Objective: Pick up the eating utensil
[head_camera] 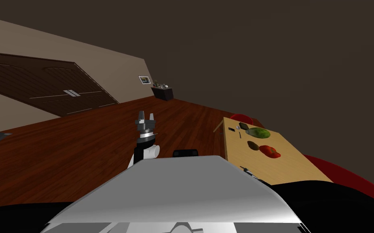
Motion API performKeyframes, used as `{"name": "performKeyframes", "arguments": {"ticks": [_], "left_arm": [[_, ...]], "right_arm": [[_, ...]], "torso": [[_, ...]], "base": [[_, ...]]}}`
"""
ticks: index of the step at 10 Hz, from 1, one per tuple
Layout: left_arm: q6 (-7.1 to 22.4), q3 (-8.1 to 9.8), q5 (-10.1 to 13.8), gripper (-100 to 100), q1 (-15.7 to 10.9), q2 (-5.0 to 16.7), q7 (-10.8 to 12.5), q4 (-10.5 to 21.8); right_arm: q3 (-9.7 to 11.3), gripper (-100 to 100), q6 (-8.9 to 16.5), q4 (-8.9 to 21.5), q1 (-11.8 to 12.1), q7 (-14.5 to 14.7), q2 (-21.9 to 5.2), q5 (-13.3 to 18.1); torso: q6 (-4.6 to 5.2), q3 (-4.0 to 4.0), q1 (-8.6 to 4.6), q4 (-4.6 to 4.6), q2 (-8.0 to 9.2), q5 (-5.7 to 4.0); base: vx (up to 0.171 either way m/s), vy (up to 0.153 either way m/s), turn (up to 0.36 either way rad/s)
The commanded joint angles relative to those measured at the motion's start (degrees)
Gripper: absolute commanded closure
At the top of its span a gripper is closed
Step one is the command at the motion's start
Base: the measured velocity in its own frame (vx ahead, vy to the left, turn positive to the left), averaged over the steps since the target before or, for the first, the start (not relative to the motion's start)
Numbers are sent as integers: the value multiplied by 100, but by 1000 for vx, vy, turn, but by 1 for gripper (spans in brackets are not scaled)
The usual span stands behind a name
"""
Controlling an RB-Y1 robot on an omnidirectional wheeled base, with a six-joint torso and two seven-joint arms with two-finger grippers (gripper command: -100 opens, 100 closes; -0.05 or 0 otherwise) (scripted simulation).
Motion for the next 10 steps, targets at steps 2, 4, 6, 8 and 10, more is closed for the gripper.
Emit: {"name": "performKeyframes", "arguments": {"ticks": [2, 4, 6, 8, 10], "left_arm": [[0, 0, 0, 0, 0, 0, 0, 0], [0, 0, 0, 0, 0, 0, 0, 0], [0, 0, 0, 0, 0, 0, 0, 0], [0, 0, 0, 0, 0, 0, 0, 0], [0, 0, 0, 0, 0, -1, 0, 0]], "right_arm": [[1, 100, -2, -1, 2, -1, 0, 0], [5, 100, -6, -3, 2, 5, -2, 4], [5, 0, -5, -3, 2, 5, -2, 5], [-76, 100, -243, 18, 107, 16, -212, -56], [-69, 100, -248, -32, 137, -16, -275, -61]], "torso": [[-1, -1, -2, 0, -2, -1], [3, 0, -3, 1, -2, -2], [3, 0, -2, 2, -1, -1], [8, -1, 14, 0, -3, 5], [8, -1, 29, 0, -3, 9]], "base": [[0, 0, 0], [0, 0, 0], [0, 0, 0], [15, 59, -70], [9, 48, -43]]}}
